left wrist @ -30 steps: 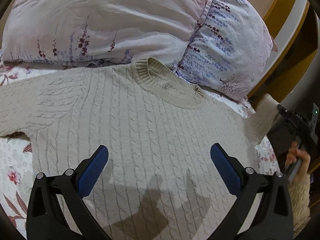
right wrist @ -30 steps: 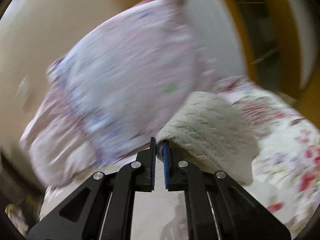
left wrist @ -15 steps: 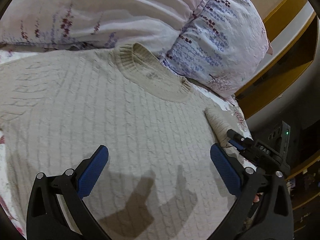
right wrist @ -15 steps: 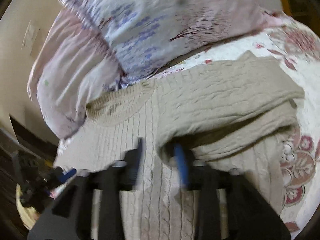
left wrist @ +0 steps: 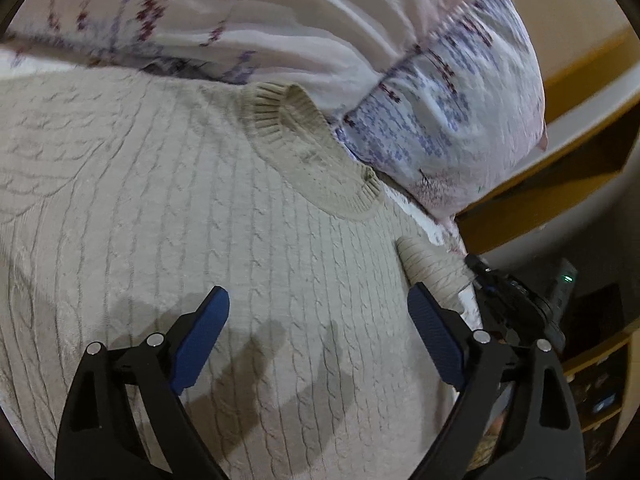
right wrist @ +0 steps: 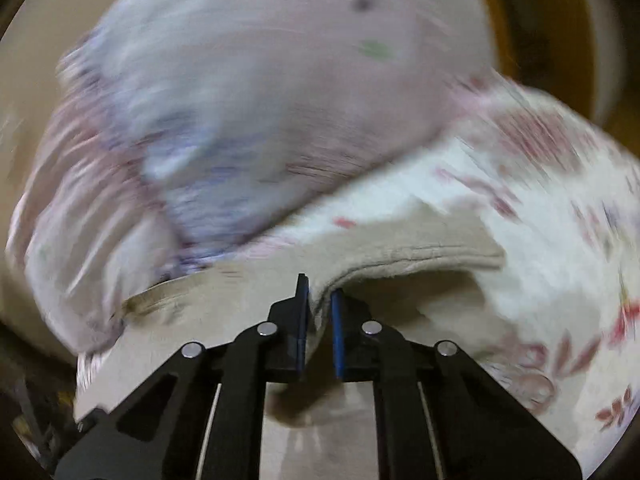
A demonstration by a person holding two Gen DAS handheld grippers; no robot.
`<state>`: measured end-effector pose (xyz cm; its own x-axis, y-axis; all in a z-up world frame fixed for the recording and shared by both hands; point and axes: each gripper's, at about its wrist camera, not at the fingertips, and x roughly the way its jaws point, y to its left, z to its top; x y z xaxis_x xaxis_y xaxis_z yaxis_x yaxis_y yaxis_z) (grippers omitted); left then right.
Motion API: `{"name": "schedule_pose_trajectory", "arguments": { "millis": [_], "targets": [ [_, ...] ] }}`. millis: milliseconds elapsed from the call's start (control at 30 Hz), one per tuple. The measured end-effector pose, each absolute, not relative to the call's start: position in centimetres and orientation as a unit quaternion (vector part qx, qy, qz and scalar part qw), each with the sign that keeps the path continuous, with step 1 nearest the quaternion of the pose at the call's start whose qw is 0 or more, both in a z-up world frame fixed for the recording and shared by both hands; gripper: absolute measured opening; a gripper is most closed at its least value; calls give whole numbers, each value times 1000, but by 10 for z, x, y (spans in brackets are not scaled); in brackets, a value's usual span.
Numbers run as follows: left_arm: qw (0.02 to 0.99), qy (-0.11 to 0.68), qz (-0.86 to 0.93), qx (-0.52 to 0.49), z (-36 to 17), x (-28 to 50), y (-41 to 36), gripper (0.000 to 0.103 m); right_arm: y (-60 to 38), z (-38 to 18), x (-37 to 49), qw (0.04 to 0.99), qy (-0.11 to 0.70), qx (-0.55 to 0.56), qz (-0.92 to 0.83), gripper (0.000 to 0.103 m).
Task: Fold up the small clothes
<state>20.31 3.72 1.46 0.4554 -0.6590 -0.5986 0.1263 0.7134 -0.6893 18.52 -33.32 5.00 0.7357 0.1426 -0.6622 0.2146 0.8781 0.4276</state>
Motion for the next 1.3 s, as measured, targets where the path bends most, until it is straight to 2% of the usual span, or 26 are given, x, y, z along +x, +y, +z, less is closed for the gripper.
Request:
{"name": "schedule_pose_trajectory", "arguments": {
  "millis": [100, 167, 233, 267, 333, 367, 433, 533, 567, 667, 833, 900, 933, 1000, 1133, 1300],
  "targets": [
    [788, 460, -246, -328, 7, 205, 47, 90, -259, 66, 188, 916, 356, 158, 98, 12],
    [779, 460, -247, -348, 3, 206, 51, 89, -215, 55, 191, 902, 385, 110, 163, 28],
    [773, 462, -244, -359, -1, 207, 53, 88, -174, 33, 191, 873, 429, 64, 222, 35],
    [769, 465, -244, -363, -4, 208, 54, 86, -162, 24, 190, 863, 445, 50, 235, 35],
    [765, 471, -239, -368, -7, 209, 53, 84, -153, 11, 186, 851, 461, 44, 246, 39],
    [764, 472, -237, -370, -8, 210, 53, 82, -156, 9, 184, 849, 464, 52, 247, 46],
    [763, 473, -233, -374, -9, 211, 53, 82, -171, 11, 180, 849, 465, 78, 239, 54],
    [757, 479, -232, -380, -9, 216, 50, 77, -208, 16, 168, 853, 459, 127, 215, 55],
    [751, 484, -232, -384, -10, 218, 47, 70, -223, 18, 165, 854, 456, 148, 202, 55],
    [730, 507, -227, -398, -16, 219, 41, 61, -259, 22, 157, 854, 443, 211, 173, 56],
    [721, 522, -211, -404, -21, 221, 34, 55, -307, 23, 141, 859, 421, 264, 120, 56],
    [717, 523, -211, -411, -22, 225, 31, 37, -323, 24, 135, 861, 412, 279, 101, 56],
    [714, 524, -213, -413, -24, 227, 29, 31, -329, 23, 131, 862, 407, 289, 91, 56],
    [718, 525, -213, -404, -25, 233, 25, 8, -342, 19, 127, 857, 405, 311, 76, 56],
    [748, 505, -219, -371, -11, 248, 19, 7, -352, -1, 123, 836, 424, 345, 59, 56],
    [808, 445, -215, -320, 35, 254, 35, 7, -369, -16, 124, 819, 412, 398, 29, 55]
  ]
}}
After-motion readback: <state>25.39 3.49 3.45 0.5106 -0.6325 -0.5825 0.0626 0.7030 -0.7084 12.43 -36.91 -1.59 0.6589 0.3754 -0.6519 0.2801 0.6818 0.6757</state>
